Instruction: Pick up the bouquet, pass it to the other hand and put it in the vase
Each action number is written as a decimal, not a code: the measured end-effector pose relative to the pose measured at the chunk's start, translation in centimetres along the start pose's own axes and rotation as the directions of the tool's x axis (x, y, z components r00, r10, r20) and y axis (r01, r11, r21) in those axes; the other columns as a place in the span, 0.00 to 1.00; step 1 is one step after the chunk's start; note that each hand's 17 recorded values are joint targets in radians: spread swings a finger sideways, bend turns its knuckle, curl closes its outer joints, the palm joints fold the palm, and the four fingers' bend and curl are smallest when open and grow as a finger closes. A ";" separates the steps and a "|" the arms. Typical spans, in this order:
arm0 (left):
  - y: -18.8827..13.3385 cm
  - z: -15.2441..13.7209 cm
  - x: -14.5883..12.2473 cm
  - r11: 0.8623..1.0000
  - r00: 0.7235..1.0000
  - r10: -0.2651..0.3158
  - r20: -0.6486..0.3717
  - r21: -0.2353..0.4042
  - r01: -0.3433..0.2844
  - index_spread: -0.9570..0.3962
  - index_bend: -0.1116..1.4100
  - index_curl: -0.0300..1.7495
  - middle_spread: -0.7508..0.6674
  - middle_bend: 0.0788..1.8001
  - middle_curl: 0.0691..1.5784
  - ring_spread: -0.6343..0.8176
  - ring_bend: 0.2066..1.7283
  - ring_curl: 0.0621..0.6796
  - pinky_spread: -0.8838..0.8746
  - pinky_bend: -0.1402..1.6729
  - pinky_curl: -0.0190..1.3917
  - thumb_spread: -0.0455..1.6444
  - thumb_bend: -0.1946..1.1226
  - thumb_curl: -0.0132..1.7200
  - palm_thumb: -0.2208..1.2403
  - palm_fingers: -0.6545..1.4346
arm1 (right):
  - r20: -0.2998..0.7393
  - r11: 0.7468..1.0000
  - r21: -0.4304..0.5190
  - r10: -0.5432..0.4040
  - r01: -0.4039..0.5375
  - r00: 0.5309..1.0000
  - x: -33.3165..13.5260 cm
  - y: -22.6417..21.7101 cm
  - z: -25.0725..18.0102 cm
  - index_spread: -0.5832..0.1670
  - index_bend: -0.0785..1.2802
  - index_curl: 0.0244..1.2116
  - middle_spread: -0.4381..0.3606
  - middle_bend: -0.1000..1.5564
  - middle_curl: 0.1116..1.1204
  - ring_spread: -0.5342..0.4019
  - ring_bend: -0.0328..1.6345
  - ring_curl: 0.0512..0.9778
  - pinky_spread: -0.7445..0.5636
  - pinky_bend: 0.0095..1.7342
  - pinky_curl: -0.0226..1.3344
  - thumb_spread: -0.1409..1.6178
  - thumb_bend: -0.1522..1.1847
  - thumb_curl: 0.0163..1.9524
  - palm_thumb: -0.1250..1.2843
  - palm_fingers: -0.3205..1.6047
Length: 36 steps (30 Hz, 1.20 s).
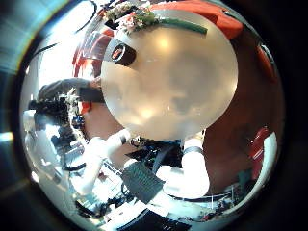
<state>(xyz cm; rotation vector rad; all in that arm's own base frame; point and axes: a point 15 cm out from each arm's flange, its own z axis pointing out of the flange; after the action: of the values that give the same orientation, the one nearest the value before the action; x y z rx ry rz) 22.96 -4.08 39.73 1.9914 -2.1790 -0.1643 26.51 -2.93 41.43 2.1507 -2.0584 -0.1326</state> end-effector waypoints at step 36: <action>2.3 1.1 1.6 0.992 0.994 0.104 -0.026 -0.063 -0.106 0.73 0.18 0.19 0.87 0.07 0.16 0.84 0.21 0.24 0.82 0.23 0.24 0.64 0.13 0.19 0.34 0.31 | 0.080 1.000 0.017 0.002 -0.003 0.997 4.9 -24.8 5.6 0.33 0.22 0.27 0.42 0.25 0.26 0.52 0.36 0.15 0.74 0.29 0.14 0.73 0.10 0.18 0.42 0.30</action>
<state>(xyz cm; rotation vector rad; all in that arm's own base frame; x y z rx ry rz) 20.33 -5.51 39.25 1.8310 -2.2286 -0.1940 50.20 -7.17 31.72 2.1873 -2.1124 -0.2054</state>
